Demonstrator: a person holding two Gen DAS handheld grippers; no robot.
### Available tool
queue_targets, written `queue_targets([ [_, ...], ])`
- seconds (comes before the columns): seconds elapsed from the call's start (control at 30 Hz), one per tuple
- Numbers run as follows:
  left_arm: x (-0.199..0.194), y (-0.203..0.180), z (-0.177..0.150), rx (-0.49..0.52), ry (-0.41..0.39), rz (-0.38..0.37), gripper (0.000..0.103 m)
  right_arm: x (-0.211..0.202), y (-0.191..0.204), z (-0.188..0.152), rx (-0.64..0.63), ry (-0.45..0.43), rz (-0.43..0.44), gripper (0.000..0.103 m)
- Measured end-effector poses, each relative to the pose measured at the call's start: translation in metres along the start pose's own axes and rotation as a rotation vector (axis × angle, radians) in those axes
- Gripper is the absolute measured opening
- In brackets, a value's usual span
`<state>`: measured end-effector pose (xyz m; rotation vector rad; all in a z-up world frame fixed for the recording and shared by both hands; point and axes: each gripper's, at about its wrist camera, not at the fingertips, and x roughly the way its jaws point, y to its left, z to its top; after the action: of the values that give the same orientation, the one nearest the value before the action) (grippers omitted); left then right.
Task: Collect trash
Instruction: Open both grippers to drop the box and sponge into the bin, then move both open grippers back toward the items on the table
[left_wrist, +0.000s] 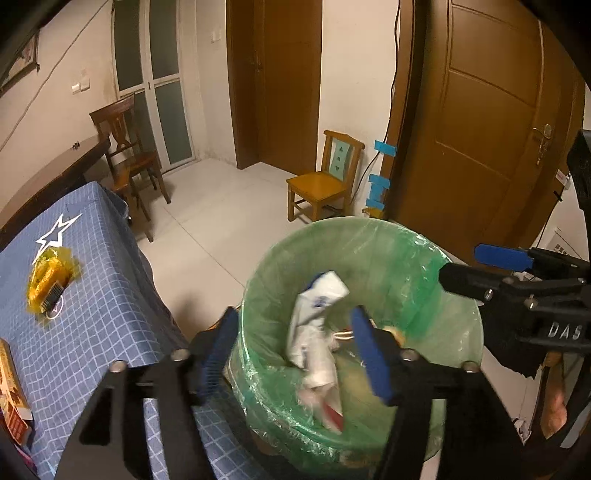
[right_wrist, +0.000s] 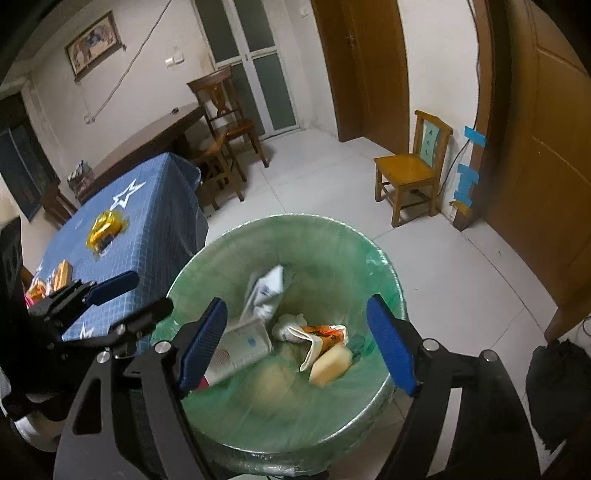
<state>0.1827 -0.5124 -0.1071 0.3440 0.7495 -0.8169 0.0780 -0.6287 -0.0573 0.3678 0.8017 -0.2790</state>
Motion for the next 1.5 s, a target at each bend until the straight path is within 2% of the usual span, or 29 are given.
queue_targets([
  [0.17, 0.001, 0.001, -0.005, 0.007, 0.005, 0.0, 0.076, -0.002, -0.004, -0.002, 0.014, -0.002, 0.001, 0.075],
  [0.5, -0.014, 0.007, -0.012, 0.005, -0.009, 0.0, 0.077, -0.011, 0.003, -0.003, -0.001, -0.025, -0.009, 0.075],
  [0.63, -0.03, 0.016, -0.015, -0.001, -0.023, 0.004, 0.077, -0.027, 0.018, -0.005, -0.017, -0.069, -0.013, 0.075],
  [0.8, -0.071, 0.038, -0.03, -0.024, -0.065, 0.011, 0.077, -0.063, 0.055, -0.019, -0.076, -0.199, 0.052, 0.075],
  [0.9, -0.097, 0.065, -0.053, -0.043, -0.073, 0.031, 0.077, -0.071, 0.09, -0.036, -0.146, -0.233, 0.102, 0.078],
  [1.0, -0.126, 0.108, -0.088, -0.104, -0.069, 0.063, 0.077, -0.068, 0.117, -0.05, -0.195, -0.231, 0.147, 0.081],
  [1.2, -0.186, 0.199, -0.149, -0.216, -0.068, 0.161, 0.077, -0.043, 0.17, -0.068, -0.258, -0.155, 0.257, 0.081],
  [1.3, -0.221, 0.252, -0.181, -0.273, -0.064, 0.251, 0.077, -0.032, 0.2, -0.075, -0.305, -0.113, 0.298, 0.082],
  [1.4, -0.261, 0.32, -0.217, -0.417, -0.064, 0.329, 0.077, -0.03, 0.231, -0.085, -0.361, -0.092, 0.328, 0.083],
  [1.5, -0.293, 0.373, -0.247, -0.542, -0.069, 0.423, 0.077, -0.025, 0.265, -0.095, -0.42, -0.065, 0.374, 0.083],
])
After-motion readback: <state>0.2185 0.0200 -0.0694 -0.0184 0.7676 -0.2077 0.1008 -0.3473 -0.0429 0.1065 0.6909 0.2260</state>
